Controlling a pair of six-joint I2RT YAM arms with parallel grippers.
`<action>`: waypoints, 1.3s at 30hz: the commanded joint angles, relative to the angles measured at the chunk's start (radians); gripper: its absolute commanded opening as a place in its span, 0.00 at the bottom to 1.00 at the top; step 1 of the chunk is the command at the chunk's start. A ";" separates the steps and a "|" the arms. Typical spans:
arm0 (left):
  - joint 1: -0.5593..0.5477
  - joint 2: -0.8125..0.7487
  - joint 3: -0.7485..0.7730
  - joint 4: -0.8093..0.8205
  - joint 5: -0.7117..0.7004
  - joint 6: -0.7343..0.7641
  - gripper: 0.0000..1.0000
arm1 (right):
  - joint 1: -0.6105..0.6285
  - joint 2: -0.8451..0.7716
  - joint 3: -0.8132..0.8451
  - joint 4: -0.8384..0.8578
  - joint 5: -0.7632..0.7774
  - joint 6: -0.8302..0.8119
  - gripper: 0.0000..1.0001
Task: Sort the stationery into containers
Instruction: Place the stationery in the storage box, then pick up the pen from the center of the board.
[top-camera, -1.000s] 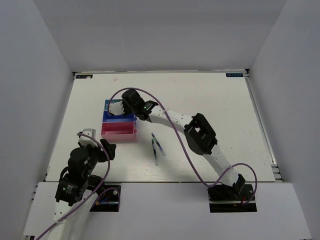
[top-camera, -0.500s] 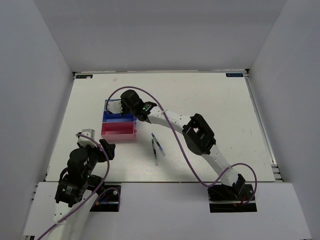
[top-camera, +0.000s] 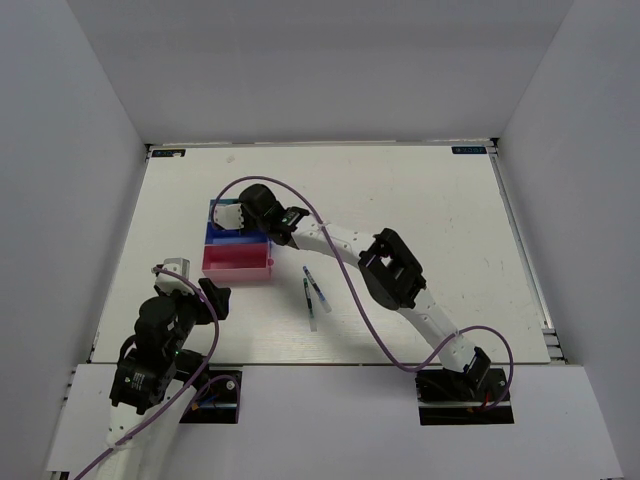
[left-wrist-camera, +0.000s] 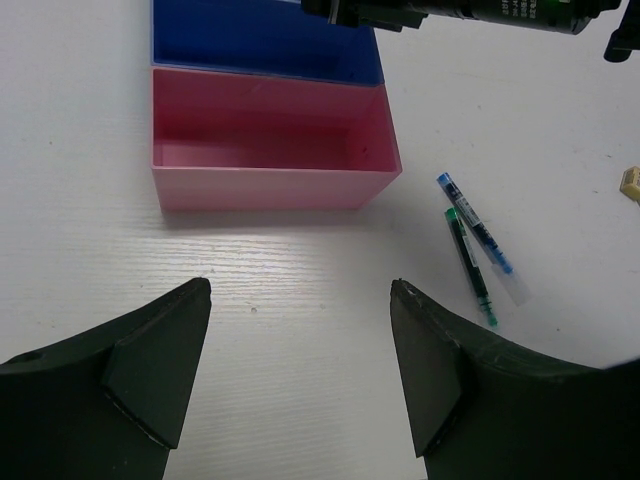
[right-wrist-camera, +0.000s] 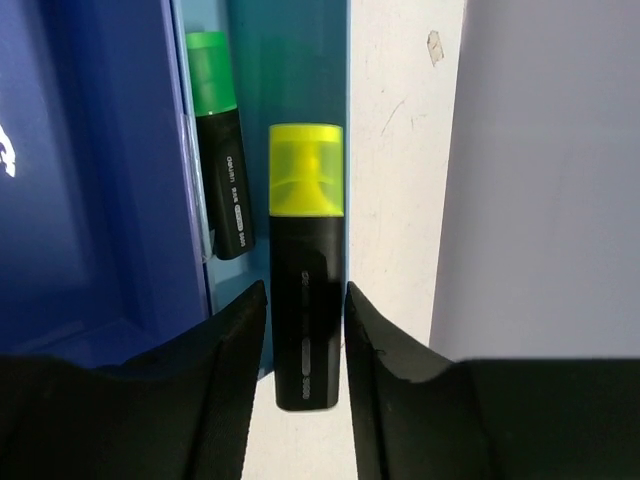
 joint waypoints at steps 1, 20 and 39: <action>-0.002 -0.003 0.005 -0.008 -0.012 -0.008 0.82 | -0.001 -0.005 0.048 0.039 0.014 0.019 0.44; 0.000 0.000 -0.003 0.017 0.027 -0.001 0.46 | 0.014 -0.186 -0.011 0.021 0.019 0.157 0.40; -0.026 0.572 0.150 0.201 0.496 -0.174 0.01 | -0.219 -0.693 -0.528 -0.479 -0.089 0.830 0.52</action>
